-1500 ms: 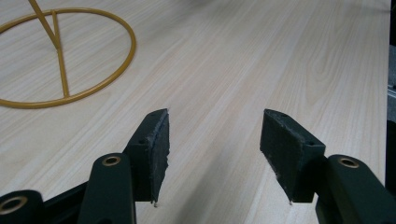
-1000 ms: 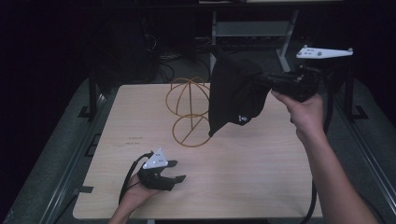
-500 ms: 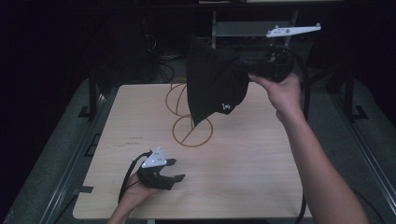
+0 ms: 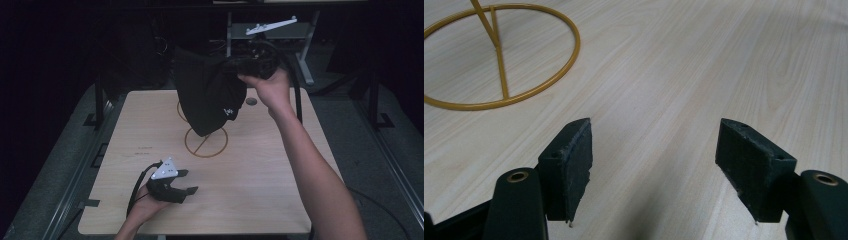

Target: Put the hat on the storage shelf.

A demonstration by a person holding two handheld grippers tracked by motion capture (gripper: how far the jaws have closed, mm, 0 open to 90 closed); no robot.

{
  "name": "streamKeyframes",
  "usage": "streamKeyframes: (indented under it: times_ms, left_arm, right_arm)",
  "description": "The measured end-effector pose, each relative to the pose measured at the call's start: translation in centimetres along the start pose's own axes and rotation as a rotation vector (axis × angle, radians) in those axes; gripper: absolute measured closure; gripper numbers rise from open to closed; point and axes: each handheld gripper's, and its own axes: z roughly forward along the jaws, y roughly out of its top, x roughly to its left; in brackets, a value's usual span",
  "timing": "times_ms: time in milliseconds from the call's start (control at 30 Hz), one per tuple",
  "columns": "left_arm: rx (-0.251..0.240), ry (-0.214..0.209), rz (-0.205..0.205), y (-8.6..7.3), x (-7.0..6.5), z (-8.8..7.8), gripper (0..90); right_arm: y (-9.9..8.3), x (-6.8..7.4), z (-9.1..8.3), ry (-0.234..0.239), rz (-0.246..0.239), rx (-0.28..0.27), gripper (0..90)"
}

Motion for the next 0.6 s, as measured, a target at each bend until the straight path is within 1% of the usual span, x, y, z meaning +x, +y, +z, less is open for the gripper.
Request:
streamKeyframes:
  times_ms: [233, 300, 367, 400, 500, 600]
  left_arm:
    - [0.002, -0.005, 0.0, 0.0, -0.1, 0.2, 30.4]
    - [0.005, -0.004, 0.012, 0.0, -0.1, 0.1, 30.4]
    - [0.005, -0.005, 0.011, 0.0, -0.1, 0.2, 30.4]
    - [0.002, -0.005, 0.01, 0.0, -0.1, 0.2, 30.4]
    - [0.001, -0.011, 0.008, 0.0, -0.2, 0.4, 30.4]
    - [0.008, -0.014, 0.02, 0.1, -0.4, 0.5, 30.4]
  right_arm:
    - [0.4, 0.4, 2.9, 0.013, 0.001, 0.031, 85.3]
    - [0.6, 0.4, 4.0, 0.012, 0.004, 0.041, 84.6]
    - [0.7, 0.6, 4.8, 0.004, -0.012, 0.049, 84.4]
    - [0.7, 0.8, 5.5, 0.003, -0.023, 0.061, 84.3]
    - [0.6, 1.2, 7.0, -0.003, -0.036, 0.083, 84.1]
    - [0.5, 1.8, 8.6, -0.017, -0.057, 0.107, 83.9]
